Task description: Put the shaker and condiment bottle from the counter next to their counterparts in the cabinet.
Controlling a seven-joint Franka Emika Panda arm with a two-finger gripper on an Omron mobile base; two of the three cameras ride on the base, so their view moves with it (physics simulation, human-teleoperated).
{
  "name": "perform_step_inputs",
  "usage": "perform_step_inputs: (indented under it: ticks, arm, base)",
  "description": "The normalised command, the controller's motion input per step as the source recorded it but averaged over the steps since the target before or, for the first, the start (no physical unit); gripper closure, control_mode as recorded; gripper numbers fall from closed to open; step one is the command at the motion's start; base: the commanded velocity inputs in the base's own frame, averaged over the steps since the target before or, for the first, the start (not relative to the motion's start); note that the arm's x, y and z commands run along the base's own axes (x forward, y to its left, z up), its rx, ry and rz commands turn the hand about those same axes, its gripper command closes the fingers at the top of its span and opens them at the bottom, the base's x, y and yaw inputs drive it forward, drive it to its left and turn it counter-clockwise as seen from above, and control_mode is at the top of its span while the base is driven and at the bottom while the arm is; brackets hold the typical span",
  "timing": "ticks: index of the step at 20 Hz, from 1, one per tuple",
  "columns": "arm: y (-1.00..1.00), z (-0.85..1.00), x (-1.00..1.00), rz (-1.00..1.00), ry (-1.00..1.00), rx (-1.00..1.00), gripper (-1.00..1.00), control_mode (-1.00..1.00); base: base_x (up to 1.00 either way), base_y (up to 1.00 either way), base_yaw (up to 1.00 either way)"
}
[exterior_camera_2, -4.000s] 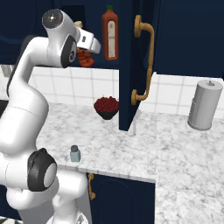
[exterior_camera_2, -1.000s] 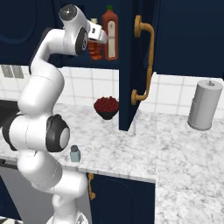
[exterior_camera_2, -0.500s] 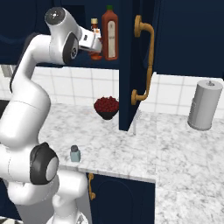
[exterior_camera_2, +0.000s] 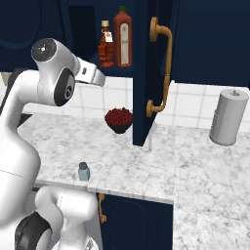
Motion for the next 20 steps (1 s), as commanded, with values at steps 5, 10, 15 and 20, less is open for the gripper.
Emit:
perform_step_inputs:
  ticks: [5, 10, 15, 20]
  arm:
    - [0.06, -0.62, -0.81, 0.03, 0.12, 0.00, -1.00, -1.00]
    - [0.00, -0.84, -0.59, 0.04, 0.20, 0.00, -1.00, -1.00]
    - [0.07, -0.76, -0.32, 0.01, 0.15, 0.00, -1.00, -1.00]
    - [0.19, -0.74, -0.17, 0.00, 0.14, -0.01, -1.00, -1.00]
  base:
    - [0.00, 0.00, 0.00]
    - [0.00, 0.00, 0.00]
    - [0.00, 0.00, 0.00]
    - [0.00, 0.00, 0.00]
